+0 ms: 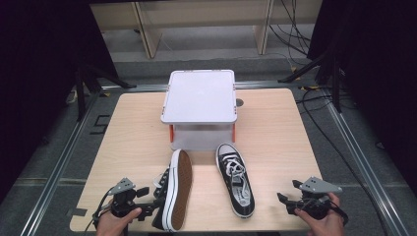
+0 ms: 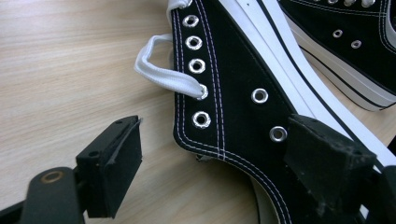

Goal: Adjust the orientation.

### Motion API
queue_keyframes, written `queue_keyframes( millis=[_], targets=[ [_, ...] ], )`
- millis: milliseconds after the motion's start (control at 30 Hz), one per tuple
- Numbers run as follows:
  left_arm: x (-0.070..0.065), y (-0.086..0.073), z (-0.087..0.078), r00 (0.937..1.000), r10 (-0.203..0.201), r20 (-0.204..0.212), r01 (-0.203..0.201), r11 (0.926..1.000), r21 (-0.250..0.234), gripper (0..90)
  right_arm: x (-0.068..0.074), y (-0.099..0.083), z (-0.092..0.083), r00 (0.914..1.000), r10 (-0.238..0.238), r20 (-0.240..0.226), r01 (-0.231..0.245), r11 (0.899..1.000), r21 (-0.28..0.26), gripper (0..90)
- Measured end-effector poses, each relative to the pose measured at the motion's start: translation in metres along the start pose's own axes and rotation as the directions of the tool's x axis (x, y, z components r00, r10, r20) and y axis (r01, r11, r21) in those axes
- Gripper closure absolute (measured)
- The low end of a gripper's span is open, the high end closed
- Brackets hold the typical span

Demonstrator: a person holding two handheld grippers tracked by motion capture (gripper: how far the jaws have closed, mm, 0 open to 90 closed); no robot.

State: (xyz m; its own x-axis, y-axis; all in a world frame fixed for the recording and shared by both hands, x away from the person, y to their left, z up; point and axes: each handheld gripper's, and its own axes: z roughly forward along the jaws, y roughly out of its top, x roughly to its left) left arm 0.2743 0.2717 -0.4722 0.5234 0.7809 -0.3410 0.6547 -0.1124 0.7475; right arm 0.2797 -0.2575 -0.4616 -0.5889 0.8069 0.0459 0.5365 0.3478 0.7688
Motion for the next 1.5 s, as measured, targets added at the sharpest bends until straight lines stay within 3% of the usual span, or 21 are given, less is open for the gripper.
queue_keyframes(
  millis=[100,133,233,367,467,567,633,800,833,900,1000,1067,1133,1167,1200,1233,1300,1367,1433,1467,1500],
  targets=[
    [-0.001,0.001,0.0,0.9998,-0.004,0.022,0.004,1.0,-0.007,20.0,0.0,0.0,0.0,1.0,-0.003,0.001,0.003,1.0,0.0,28.1],
    [-0.005,0.001,0.003,0.9973,-0.043,0.059,0.044,0.999,-0.01,19.8,0.0,0.0,0.0,0.9999,-0.006,0.015,0.006,1.0,0.0,28.2],
    [-0.008,0.003,0.008,0.9913,-0.066,0.114,0.067,0.9977,-0.011,19.8,-0.001,0.0,0.001,0.9996,-0.014,0.023,0.014,1.0,-0.002,28.1],
    [-0.016,0.007,0.013,0.9862,-0.067,0.151,0.069,0.9976,-0.008,23.0,-0.001,0.0,0.001,0.9997,-0.018,0.018,0.018,1.0,-0.005,28.2],
    [-0.02,0.008,0.012,0.9905,-0.031,0.134,0.032,0.9994,-0.008,25.5,-0.001,0.0,0.001,0.9995,-0.025,0.018,0.025,1.0,-0.007,28.2],
    [-0.024,0.01,0.009,0.9941,-0.012,0.108,0.014,0.9996,-0.023,33.2,-0.001,0.0,0.001,0.9994,-0.03,0.02,0.03,0.999,-0.012,28.2],
    [-0.027,0.01,0.007,0.9947,0.001,0.103,0.003,0.9992,-0.039,40.2,0.001,-0.001,0.002,1.0,0.003,0.0,-0.003,1.0,0.005,28.2],
    [-0.025,0.009,0.007,0.9937,-0.037,0.105,0.044,0.997,-0.063,52.2,0.0,0.0,0.003,0.9999,-0.005,0.009,0.005,1.0,0.003,28.3],
    [-0.022,0.009,0.006,0.9914,-0.049,0.122,0.058,0.9957,-0.073,63.7,0.001,0.0,0.003,0.9999,0.0,0.012,0.0,1.0,0.003,28.2],
    [-0.02,0.009,0.005,0.9876,-0.058,0.146,0.072,0.9934,-0.09,72.3,0.003,-0.001,0.002,0.9997,0.024,-0.003,-0.024,1.0,0.016,28.2],
    [-0.022,0.009,0.003,0.9832,-0.076,0.166,0.1,0.9844,-0.145,86.5,0.002,-0.001,0.003,1.0,-0.008,0.004,0.008,1.0,0.002,28.3],
    [-0.024,0.012,-0.002,0.9827,-0.057,0.176,0.09,0.9785,-0.186,87.6,0.002,-0.001,0.003,1.0,-0.001,0.008,0.001,1.0,0.004,28.4],
    [-0.025,0.012,-0.006,0.9875,-0.056,0.148,0.085,0.9759,-0.201,87.8,0.003,-0.001,0.002,0.9998,0.018,0.004,-0.018,1.0,0.014,28.4],
    [-0.024,0.012,-0.007,0.9863,-0.065,0.151,0.095,0.9745,-0.203,87.9,0.003,-0.001,0.002,0.9998,0.017,0.006,-0.017,1.0,0.012,28.4],
    [-0.023,0.011,-0.007,0.9795,-0.081,0.184,0.122,0.9679,-0.22,87.9,0.003,-0.001,0.002,0.9998,0.017,0.006,-0.018,1.0,0.012,28.4],
    [-0.023,0.011,-0.007,0.9795,-0.081,0.184,0.122,0.9679,-0.22,88.0,0.002,0.0,0.002,1.0,0.003,0.009,-0.003,1.0,0.008,28.4],
    [-0.023,0.011,-0.012,0.9801,-0.09,0.177,0.13,0.9653,-0.227,88.0,0.0,0.0,0.002,0.9999,-0.008,0.009,0.008,1.0,0.007,28.4],
    [-0.023,0.014,-0.023,0.9869,-0.071,0.145,0.109,0.9545,-0.277,88.0,-0.001,0.0,0.003,0.9999,-0.016,-0.001,0.016,1.0,0.002,28.4],
    [-0.02,0.015,-0.027,0.9899,-0.066,0.126,0.1,0.9526,-0.287,88.0,-0.001,0.0,0.003,0.9999,-0.016,0.001,0.016,1.0,-0.004,28.4],
    [-0.012,0.014,-0.036,0.9909,-0.089,0.1,0.116,0.9441,-0.308,88.0,-0.001,0.0,0.003,0.9999,-0.015,0.0,0.015,1.0,-0.005,28.4],
    [-0.007,0.014,-0.04,0.9908,-0.098,0.093,0.123,0.9412,-0.315,88.0,-0.001,0.0,0.003,0.9998,-0.017,0.0,0.017,1.0,0.0,28.4]
  ],
)
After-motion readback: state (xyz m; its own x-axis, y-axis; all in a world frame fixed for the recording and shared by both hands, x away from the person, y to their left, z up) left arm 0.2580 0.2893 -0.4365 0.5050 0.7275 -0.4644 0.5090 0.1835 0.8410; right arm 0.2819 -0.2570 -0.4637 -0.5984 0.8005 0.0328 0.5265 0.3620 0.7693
